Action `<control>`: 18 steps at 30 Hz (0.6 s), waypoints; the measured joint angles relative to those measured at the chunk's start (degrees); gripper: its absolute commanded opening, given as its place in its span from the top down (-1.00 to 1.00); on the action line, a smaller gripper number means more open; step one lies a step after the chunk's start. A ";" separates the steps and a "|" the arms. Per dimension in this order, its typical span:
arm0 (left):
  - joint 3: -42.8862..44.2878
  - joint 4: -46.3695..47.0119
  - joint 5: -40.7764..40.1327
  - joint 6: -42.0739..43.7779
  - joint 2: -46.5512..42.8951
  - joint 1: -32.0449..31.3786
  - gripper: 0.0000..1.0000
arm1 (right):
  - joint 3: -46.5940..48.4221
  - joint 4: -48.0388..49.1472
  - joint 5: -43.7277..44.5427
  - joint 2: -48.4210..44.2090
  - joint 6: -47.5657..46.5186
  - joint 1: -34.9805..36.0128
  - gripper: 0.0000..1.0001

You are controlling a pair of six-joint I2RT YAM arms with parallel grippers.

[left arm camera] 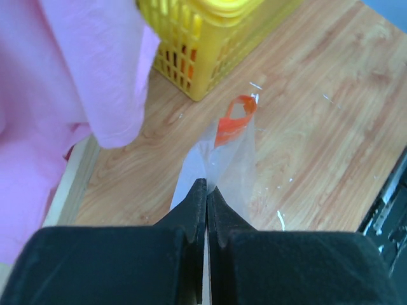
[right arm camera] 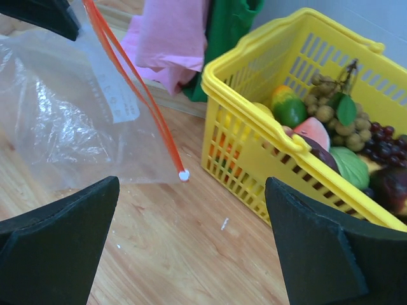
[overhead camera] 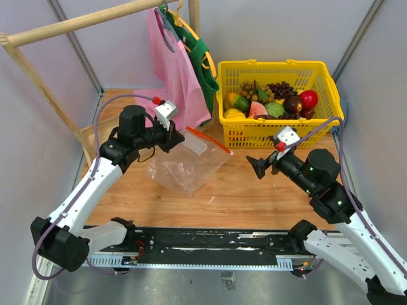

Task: Place the food in the zip-top bag and seal the zipper
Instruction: Pick up the zipper food storage bag at the center of the board.

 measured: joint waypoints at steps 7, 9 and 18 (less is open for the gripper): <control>2.67 -5.31 9.01 10.71 -2.23 -0.33 0.99 | 5.79 1.79 -8.57 10.23 -0.20 0.00 -0.99; 3.48 -6.25 11.47 13.09 -2.69 -0.33 0.99 | 6.99 2.82 -10.93 12.87 -0.37 0.00 -0.93; 0.94 -6.08 18.58 18.43 -6.73 -0.35 0.99 | 9.14 7.52 -22.01 21.27 -0.90 0.00 -0.56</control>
